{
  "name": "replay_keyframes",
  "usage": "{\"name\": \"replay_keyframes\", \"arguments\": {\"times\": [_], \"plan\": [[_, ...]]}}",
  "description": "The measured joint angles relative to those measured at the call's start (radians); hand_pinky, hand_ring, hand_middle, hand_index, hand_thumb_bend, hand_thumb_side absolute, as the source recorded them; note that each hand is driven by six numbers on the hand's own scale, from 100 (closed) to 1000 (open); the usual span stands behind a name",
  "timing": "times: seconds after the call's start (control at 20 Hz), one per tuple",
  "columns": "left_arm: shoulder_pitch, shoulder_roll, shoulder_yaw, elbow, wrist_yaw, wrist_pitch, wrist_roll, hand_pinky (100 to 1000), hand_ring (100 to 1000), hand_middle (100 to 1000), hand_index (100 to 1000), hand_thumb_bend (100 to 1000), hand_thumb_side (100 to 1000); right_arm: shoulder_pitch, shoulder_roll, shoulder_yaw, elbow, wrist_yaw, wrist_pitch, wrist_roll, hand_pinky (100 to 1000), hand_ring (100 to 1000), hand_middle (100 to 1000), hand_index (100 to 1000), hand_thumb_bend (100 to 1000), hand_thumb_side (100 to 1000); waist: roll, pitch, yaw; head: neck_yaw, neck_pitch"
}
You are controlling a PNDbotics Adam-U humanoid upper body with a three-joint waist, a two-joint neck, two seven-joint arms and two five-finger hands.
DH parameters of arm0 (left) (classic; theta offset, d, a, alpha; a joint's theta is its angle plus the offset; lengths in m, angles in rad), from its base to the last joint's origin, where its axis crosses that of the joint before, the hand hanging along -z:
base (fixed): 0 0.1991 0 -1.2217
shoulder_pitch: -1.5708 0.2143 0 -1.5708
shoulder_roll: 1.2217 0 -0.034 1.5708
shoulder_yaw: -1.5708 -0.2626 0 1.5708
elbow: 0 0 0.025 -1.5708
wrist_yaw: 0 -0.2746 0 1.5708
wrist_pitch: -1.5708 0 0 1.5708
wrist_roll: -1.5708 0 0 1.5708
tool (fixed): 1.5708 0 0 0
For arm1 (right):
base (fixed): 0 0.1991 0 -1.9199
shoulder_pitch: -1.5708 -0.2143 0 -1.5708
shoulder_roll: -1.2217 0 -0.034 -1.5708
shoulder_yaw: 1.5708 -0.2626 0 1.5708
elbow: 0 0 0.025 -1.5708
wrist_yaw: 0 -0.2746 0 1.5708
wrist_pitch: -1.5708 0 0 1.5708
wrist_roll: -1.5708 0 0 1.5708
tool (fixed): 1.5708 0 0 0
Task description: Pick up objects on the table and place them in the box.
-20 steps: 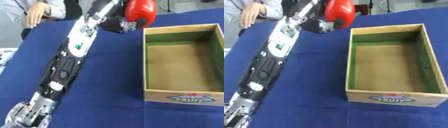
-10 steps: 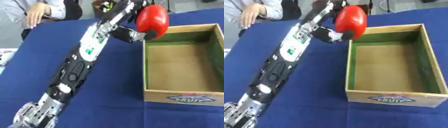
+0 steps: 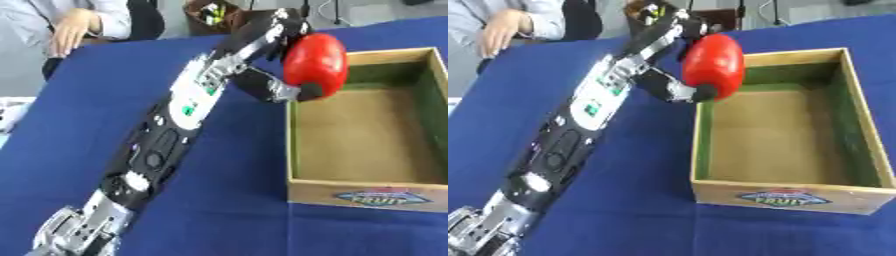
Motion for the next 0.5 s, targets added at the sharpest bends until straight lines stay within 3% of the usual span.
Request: {"name": "replay_keyframes", "arguments": {"times": [0.1,0.15,0.2,0.3,0.35,0.4,0.5], "plan": [[0.001,-0.004,-0.005,0.007,0.000,-0.006,-0.023,213,336,331,539,646,664,0.000,0.000,0.000,0.000,-0.001,0.001,0.001,973,947,544,711,100,505,0.001,0.000,0.000,0.000,-0.002],[0.001,-0.008,-0.007,0.011,0.002,-0.009,-0.035,231,351,345,561,720,662,0.000,0.000,0.000,0.000,-0.001,0.001,0.001,973,947,544,711,100,504,0.001,0.001,0.000,0.000,-0.003],[0.001,-0.011,-0.010,0.016,0.006,-0.011,-0.049,231,351,345,561,720,662,0.000,0.001,0.000,0.000,-0.001,0.001,0.002,973,947,544,711,100,504,0.001,0.001,-0.001,0.000,-0.004],[0.001,-0.019,-0.013,0.030,0.019,-0.014,-0.078,275,384,375,602,842,678,0.000,0.005,0.000,0.000,-0.001,0.002,0.002,974,948,543,710,100,505,0.001,0.004,-0.003,0.000,-0.008],[0.001,-0.022,-0.016,0.037,0.028,-0.015,-0.095,275,384,375,602,842,678,0.000,0.006,0.000,0.000,-0.001,0.002,0.002,974,948,543,710,100,505,0.001,0.005,-0.004,0.000,-0.008],[0.001,-0.026,-0.017,0.042,0.037,-0.016,-0.112,338,427,416,650,975,695,0.000,0.007,0.000,0.000,-0.001,0.002,0.003,976,949,542,710,100,505,0.001,0.005,-0.004,0.000,-0.008],[0.002,-0.027,-0.020,0.051,0.053,-0.022,-0.150,355,440,430,662,1000,695,0.001,0.007,0.000,0.000,-0.002,0.003,0.003,976,949,541,710,100,505,0.001,0.006,-0.003,0.000,-0.008]]}}
